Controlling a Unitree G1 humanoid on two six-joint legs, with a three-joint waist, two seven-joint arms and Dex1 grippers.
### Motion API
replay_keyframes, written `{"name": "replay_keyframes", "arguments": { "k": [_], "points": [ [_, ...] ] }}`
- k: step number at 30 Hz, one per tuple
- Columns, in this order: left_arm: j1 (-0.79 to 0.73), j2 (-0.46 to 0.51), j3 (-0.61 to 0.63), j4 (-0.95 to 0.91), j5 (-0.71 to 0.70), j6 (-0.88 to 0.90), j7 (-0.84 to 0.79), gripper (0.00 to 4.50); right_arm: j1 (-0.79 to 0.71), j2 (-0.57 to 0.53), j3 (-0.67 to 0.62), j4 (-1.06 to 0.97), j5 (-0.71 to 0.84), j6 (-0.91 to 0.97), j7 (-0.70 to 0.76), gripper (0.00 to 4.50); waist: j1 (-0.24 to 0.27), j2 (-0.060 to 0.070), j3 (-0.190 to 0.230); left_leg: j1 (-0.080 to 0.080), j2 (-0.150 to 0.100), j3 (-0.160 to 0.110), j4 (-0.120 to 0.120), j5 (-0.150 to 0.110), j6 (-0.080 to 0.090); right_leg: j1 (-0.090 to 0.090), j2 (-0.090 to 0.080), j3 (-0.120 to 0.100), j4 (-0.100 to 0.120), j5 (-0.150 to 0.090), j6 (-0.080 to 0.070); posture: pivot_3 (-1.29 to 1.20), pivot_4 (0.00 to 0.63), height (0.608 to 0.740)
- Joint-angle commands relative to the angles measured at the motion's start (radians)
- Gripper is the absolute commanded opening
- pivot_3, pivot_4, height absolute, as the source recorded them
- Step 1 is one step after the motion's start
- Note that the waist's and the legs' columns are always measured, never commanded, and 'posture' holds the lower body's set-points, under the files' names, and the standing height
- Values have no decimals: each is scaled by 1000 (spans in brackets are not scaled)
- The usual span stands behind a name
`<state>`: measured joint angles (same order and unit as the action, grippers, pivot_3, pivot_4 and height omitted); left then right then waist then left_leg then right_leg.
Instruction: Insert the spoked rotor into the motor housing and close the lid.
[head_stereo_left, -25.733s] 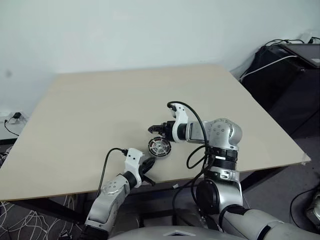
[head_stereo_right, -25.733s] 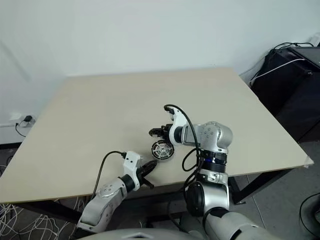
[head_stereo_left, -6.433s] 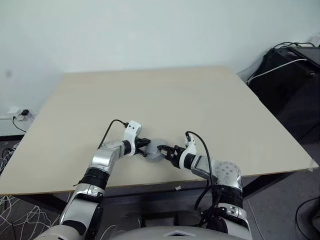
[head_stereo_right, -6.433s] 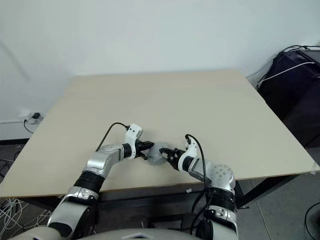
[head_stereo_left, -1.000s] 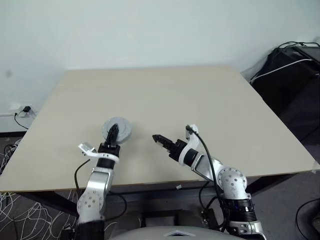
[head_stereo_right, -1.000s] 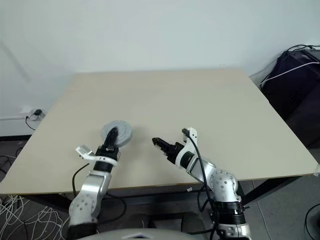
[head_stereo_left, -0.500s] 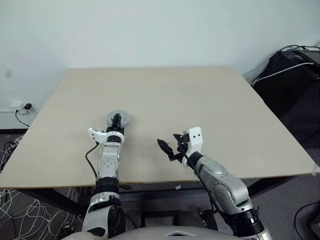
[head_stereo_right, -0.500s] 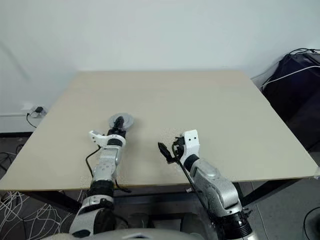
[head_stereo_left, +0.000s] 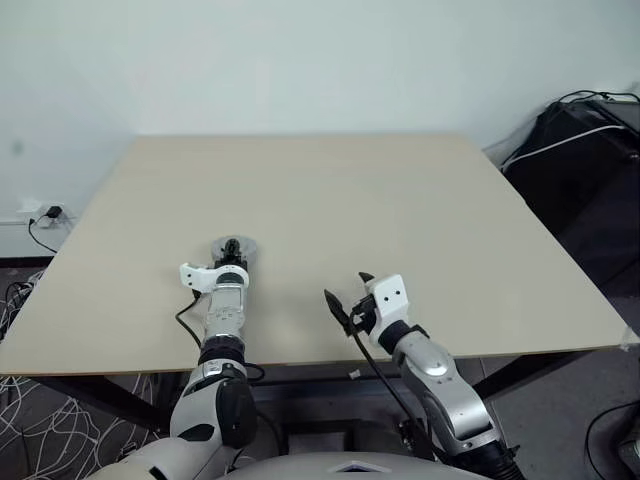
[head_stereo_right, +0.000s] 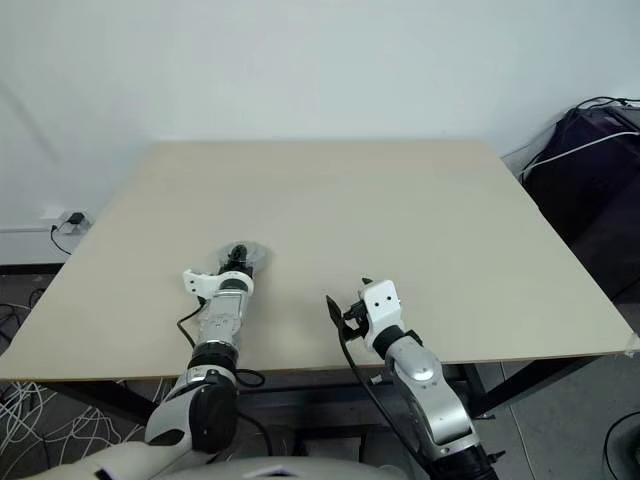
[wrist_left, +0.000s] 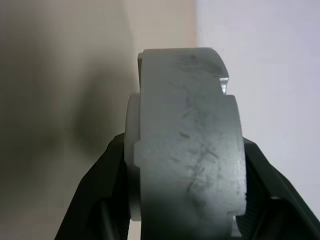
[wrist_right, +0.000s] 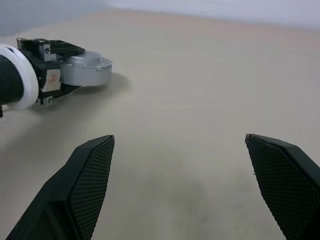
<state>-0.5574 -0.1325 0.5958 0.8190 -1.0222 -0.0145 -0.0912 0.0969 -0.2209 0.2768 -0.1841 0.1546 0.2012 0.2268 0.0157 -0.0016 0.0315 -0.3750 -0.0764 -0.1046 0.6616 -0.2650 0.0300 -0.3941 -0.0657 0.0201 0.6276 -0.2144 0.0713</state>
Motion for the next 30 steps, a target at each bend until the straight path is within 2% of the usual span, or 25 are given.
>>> {"name": "replay_keyframes", "arguments": {
  "k": [1,10,12,18,26,30],
  "points": [
    [-61,5,6,7,35,-17,1,2134,-9,14,-21,-18,-10,-17,12,4500,1,0,0,0,0,0,0,0,0,0,0,0,0,0,0,0,0,740],
    [-68,-1,28,45,95,-31,73,2134,-5,38,-41,-11,-19,-6,24,4500,1,-1,0,3,1,0,1,1,-1,2,1,0,0,2,0,0,0,740],
    [-43,-9,22,31,112,-23,94,2847,-5,42,-42,-9,-23,-4,25,4500,0,0,0,4,2,0,1,1,-1,3,2,0,1,2,0,0,0,740],
    [63,-51,-4,-68,163,8,173,4473,-5,58,-51,0,-26,4,23,4500,-8,1,-4,14,3,2,-2,0,-1,11,3,1,0,-1,2,0,0,740],
    [256,-141,-67,-308,190,94,324,4473,-9,71,-57,12,-33,12,30,4500,-32,2,-10,17,11,3,-2,-1,-1,15,4,2,0,-2,2,0,0,740],
    [390,-175,-142,-469,203,220,380,4473,-11,79,-58,16,-34,17,35,4500,-33,1,-9,17,13,3,-2,-2,-3,14,6,2,1,-3,0,0,0,740]
  ]
}}
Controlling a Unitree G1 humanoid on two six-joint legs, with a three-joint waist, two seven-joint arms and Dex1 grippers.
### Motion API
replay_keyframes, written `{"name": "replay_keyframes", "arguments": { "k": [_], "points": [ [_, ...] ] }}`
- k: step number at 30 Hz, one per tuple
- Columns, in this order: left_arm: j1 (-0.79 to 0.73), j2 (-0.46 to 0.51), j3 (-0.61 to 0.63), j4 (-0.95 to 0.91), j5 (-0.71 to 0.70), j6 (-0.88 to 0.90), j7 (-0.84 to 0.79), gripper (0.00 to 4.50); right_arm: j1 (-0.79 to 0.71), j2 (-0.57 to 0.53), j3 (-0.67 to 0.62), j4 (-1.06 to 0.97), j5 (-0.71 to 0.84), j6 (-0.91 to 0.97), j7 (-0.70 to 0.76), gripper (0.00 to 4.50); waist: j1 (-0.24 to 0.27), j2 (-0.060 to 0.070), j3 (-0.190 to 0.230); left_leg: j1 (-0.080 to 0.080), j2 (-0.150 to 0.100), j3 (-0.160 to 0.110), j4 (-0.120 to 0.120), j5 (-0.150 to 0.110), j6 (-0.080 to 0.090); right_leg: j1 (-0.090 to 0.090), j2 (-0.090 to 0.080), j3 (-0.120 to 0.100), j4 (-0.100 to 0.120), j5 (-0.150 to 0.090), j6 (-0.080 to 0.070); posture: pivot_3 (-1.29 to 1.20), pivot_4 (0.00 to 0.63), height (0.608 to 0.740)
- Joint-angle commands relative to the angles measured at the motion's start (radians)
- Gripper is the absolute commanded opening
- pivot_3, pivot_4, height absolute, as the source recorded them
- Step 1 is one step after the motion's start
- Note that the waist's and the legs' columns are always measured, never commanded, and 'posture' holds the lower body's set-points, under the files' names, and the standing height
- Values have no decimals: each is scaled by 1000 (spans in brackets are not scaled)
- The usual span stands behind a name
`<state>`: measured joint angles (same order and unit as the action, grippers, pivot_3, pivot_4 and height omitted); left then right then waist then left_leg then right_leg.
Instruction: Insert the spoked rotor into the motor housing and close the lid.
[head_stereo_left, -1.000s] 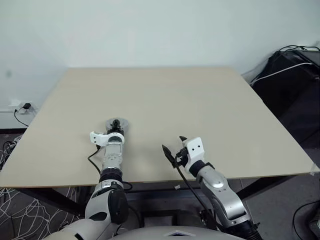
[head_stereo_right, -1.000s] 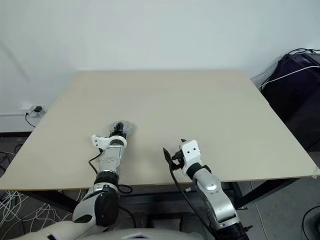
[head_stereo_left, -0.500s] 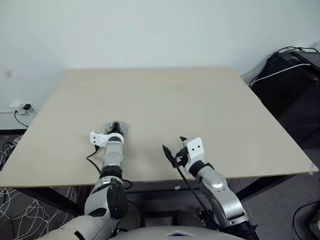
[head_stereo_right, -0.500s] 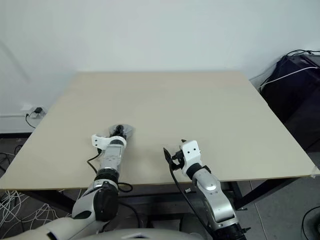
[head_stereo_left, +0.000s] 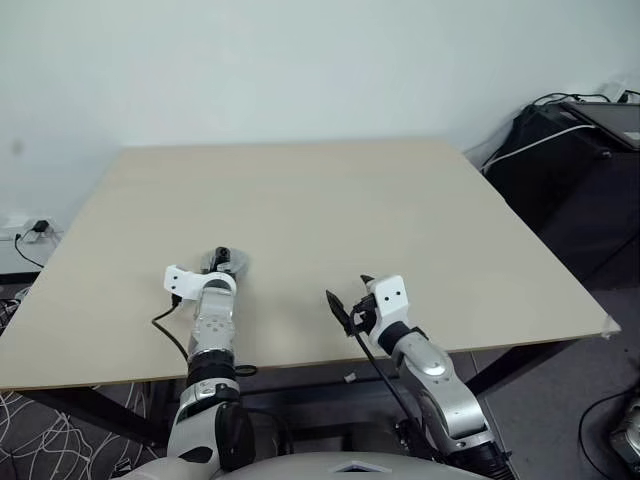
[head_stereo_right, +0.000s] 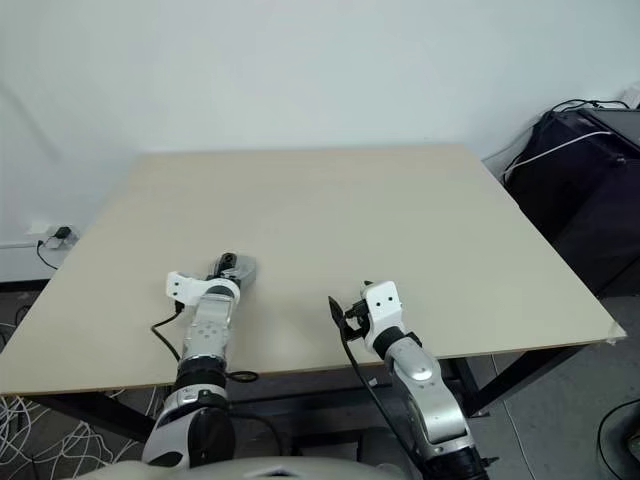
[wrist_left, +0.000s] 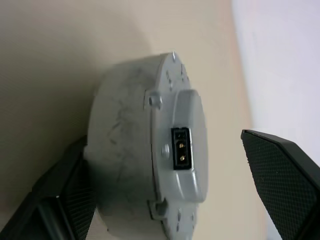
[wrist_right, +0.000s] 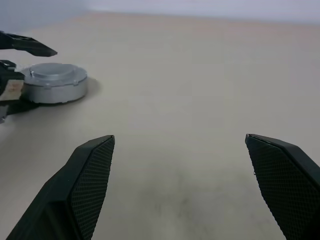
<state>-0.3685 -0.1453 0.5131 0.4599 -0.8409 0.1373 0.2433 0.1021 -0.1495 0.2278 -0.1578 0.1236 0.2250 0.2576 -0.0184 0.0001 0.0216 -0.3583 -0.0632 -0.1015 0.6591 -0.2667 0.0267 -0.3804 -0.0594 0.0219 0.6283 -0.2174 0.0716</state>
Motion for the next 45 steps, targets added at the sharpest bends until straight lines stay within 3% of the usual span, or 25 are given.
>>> {"name": "replay_keyframes", "arguments": {
  "k": [1,11,17,22,30,38,45],
  "points": [
    [217,-161,-72,-132,24,93,56,4473,-17,9,-9,-10,-3,-6,5,4500,4,-1,1,0,0,0,0,0,0,-1,0,0,1,0,-1,0,0,740],
    [449,-97,-232,-481,-67,369,170,4473,4,9,-22,-34,6,1,13,4500,8,9,-9,5,1,3,-4,-6,0,1,-2,1,0,-7,-6,0,0,740],
    [543,50,-409,-659,26,400,23,4473,37,1,-40,-72,1,-10,1,4500,14,11,-7,10,0,3,-4,-10,-4,6,-3,1,-1,-13,-7,0,0,740],
    [573,192,-569,-703,300,265,-140,4473,81,0,-66,-92,-22,-44,-31,4500,22,9,0,8,0,2,-4,-10,-5,5,-2,1,0,-13,-8,0,0,740],
    [611,244,-649,-679,581,9,-231,4473,194,-1,-108,-132,-112,-152,-122,4500,26,9,0,4,2,3,-11,-10,-7,-4,-2,1,0,-16,-11,0,0,740],
    [625,226,-676,-565,816,-365,-218,4473,281,19,-116,-171,-167,-246,-185,4500,39,10,0,-2,1,3,-10,-10,-6,-10,-3,1,0,-15,-11,0,0,740],
    [623,190,-671,-499,866,-471,-213,4473,282,31,-94,-211,-181,-238,-178,4500,40,10,0,-2,2,4,-10,-9,-5,-10,-2,1,0,-15,-10,0,0,740]
  ]
}}
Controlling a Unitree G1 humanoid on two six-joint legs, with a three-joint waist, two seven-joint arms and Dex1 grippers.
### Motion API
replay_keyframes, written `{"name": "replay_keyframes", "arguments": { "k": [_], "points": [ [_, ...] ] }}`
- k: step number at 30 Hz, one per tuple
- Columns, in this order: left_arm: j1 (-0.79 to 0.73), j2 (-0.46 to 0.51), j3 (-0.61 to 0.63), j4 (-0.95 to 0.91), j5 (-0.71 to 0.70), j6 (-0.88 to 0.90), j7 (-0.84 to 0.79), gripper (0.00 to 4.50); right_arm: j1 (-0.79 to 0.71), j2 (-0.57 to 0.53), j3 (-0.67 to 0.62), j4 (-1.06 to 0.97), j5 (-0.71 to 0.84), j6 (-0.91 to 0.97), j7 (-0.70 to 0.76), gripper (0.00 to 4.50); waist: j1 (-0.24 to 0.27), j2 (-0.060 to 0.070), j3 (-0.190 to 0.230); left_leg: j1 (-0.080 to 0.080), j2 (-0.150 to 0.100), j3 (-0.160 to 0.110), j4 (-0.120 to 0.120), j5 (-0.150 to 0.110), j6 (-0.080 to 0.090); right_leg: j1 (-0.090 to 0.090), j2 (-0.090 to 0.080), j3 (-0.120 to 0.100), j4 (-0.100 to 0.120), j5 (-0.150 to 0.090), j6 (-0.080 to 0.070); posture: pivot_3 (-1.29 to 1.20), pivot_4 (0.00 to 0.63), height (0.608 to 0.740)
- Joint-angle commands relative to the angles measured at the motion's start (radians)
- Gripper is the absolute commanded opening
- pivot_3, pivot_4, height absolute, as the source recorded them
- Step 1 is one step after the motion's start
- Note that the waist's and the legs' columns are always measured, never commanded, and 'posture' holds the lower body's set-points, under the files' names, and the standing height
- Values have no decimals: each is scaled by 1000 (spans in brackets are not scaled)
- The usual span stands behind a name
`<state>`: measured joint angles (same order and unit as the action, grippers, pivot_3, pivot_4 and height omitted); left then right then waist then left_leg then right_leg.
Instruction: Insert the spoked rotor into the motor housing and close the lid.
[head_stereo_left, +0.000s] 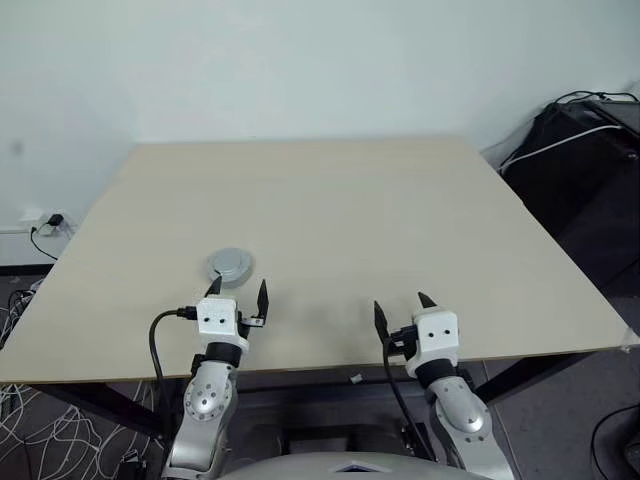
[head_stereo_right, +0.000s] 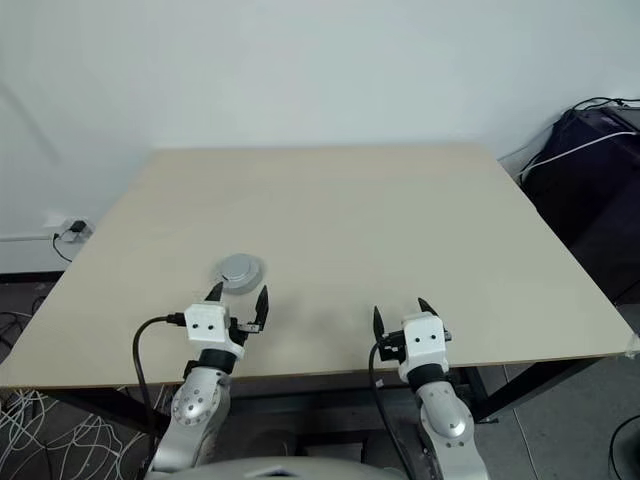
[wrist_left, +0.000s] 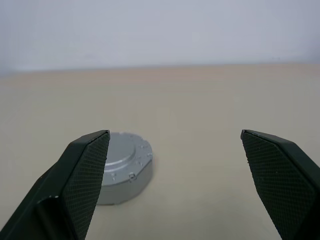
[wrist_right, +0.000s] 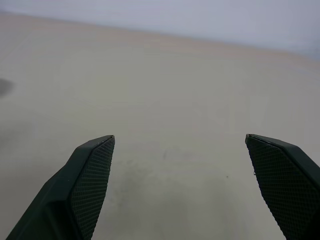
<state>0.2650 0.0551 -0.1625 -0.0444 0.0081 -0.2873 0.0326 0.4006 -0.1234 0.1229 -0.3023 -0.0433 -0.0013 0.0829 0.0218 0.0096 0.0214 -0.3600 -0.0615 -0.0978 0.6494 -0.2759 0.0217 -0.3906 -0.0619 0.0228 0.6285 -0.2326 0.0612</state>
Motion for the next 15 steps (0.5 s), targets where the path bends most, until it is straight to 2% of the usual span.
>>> {"name": "replay_keyframes", "arguments": {
  "k": [1,15],
  "points": [
    [-12,-13,3,10,12,-51,-11,4473,-18,7,13,-76,-13,0,0,4500,0,0,0,0,0,0,0,1,2,0,0,0,0,0,0,0,0,740],
    [-34,-44,42,49,36,-21,-10,4473,-49,54,61,-199,-19,212,-3,4500,6,0,0,0,0,0,0,2,4,0,0,-1,0,0,0,0,0,740]
  ]
}}
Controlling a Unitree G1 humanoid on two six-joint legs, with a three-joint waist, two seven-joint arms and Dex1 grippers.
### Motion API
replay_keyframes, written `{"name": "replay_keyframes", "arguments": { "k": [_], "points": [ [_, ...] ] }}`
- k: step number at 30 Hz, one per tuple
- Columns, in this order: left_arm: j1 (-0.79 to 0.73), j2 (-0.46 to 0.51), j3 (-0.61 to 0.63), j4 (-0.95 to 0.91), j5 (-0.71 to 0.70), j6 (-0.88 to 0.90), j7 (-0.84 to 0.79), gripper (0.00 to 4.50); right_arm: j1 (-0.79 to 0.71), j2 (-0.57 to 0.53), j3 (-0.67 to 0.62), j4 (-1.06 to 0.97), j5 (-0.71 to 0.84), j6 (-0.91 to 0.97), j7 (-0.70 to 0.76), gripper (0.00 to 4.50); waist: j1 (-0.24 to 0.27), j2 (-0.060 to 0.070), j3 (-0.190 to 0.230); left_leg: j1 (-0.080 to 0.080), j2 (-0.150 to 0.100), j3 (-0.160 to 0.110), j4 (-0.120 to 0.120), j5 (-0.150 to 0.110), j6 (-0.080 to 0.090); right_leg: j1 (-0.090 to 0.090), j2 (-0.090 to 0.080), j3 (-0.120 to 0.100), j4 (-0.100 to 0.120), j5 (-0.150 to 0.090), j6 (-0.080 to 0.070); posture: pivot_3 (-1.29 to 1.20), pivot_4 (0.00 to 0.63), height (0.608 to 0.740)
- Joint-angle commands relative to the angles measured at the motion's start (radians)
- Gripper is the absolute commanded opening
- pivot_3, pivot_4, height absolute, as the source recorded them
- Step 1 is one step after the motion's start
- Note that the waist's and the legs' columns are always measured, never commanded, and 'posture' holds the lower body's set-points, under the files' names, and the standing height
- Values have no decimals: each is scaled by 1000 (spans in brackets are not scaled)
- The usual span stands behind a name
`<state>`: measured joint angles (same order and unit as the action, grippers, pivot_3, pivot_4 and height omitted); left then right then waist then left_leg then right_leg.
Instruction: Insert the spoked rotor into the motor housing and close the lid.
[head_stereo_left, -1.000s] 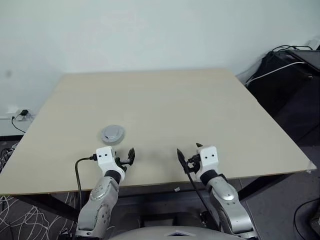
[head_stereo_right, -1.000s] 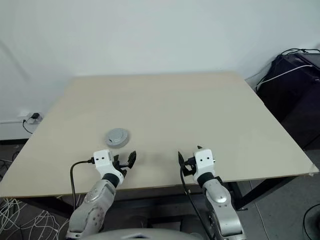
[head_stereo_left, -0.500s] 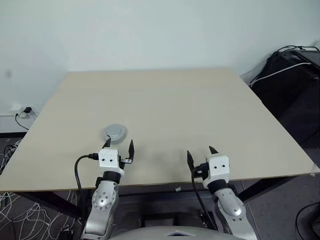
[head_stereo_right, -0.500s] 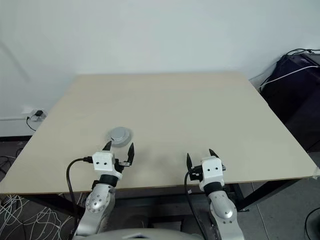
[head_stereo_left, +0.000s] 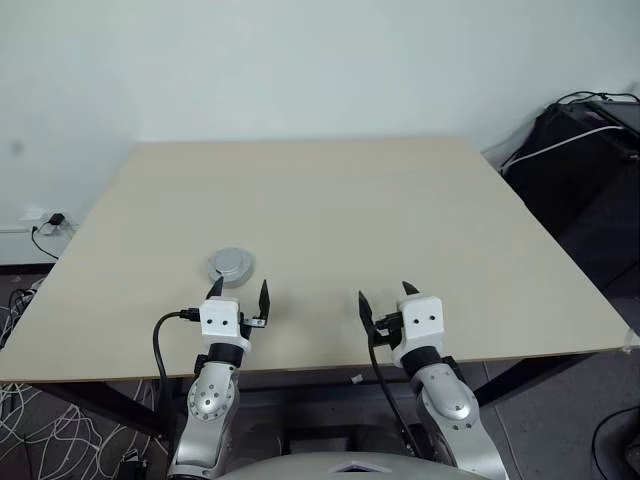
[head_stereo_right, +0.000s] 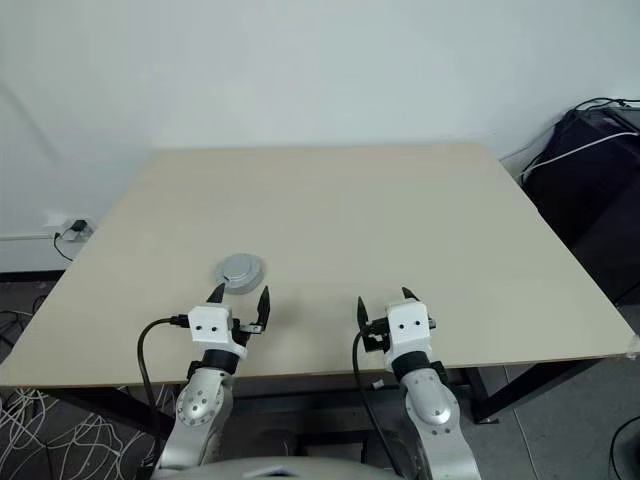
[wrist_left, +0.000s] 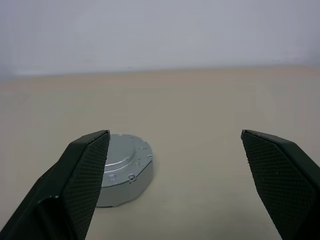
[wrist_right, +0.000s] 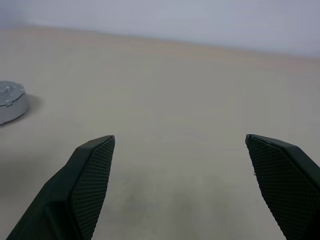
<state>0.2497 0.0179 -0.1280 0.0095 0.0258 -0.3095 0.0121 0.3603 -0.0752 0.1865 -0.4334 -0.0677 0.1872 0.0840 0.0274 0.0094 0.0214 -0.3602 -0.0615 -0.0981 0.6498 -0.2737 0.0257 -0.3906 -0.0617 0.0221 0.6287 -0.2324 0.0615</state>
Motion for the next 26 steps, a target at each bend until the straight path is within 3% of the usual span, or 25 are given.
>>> {"name": "replay_keyframes", "arguments": {
  "k": [1,26],
  "points": [
    [-22,-7,9,-2,18,-2,10,4473,-7,7,-2,-78,8,36,-4,4500,1,0,0,0,0,0,0,0,0,0,0,0,0,0,0,0,0,740],
    [-49,-19,21,10,0,-2,-42,4473,-28,21,13,-140,3,137,-17,4500,1,0,0,0,0,0,1,0,0,0,0,0,0,0,1,0,0,740]
  ]
}}
